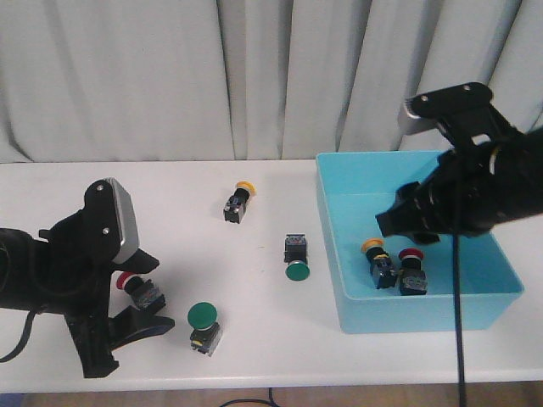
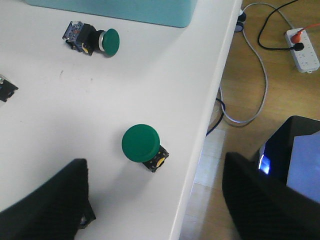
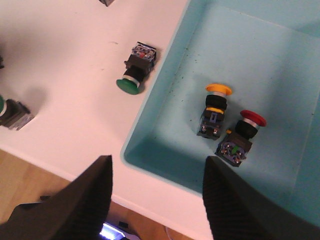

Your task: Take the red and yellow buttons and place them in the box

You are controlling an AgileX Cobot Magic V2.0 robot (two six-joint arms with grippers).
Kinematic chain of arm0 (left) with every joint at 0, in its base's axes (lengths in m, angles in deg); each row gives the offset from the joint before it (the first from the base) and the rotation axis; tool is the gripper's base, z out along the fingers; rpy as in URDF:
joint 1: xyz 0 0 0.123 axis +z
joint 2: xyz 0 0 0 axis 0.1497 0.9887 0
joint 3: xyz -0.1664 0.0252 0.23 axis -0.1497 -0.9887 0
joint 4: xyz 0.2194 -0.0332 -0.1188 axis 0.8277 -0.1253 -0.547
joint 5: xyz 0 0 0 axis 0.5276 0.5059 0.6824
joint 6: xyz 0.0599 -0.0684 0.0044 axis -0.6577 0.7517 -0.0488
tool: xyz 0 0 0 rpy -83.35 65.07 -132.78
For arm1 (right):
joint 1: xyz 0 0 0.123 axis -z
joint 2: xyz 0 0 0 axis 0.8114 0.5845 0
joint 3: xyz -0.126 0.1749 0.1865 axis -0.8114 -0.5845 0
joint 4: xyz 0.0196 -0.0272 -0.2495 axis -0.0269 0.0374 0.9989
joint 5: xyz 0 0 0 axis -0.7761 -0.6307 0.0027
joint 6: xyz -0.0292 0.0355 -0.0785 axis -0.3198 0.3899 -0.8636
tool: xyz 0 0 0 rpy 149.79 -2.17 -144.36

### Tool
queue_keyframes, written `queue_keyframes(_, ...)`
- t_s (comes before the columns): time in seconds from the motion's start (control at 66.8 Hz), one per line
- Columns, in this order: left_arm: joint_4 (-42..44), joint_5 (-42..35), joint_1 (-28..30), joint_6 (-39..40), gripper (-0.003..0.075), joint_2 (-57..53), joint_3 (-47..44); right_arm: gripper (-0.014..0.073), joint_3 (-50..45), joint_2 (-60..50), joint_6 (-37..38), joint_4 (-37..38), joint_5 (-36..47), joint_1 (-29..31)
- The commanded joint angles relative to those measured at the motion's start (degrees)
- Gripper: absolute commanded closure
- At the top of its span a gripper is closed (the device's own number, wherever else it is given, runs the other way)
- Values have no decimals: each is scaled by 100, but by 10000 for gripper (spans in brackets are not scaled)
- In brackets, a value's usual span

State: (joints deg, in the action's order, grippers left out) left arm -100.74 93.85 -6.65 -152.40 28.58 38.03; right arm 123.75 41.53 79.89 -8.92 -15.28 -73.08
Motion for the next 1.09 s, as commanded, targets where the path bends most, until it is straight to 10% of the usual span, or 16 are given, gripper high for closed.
queue_keyframes(0.0,-242,-57,-15,67,182,-123,148,216,-505,-942,-72,97,381,-85)
queue_keyframes(0.389,-280,-58,-15,67,206,-123,148,271,-2203,-2773,-52,208,610,-70)
queue_keyframes(0.853,-1005,-6,-15,69,730,-123,148,582,-2336,-2802,-52,208,710,-70)
queue_keyframes(1.078,-1294,-5,-15,63,728,-123,148,601,-2336,-2802,-48,181,661,-70)
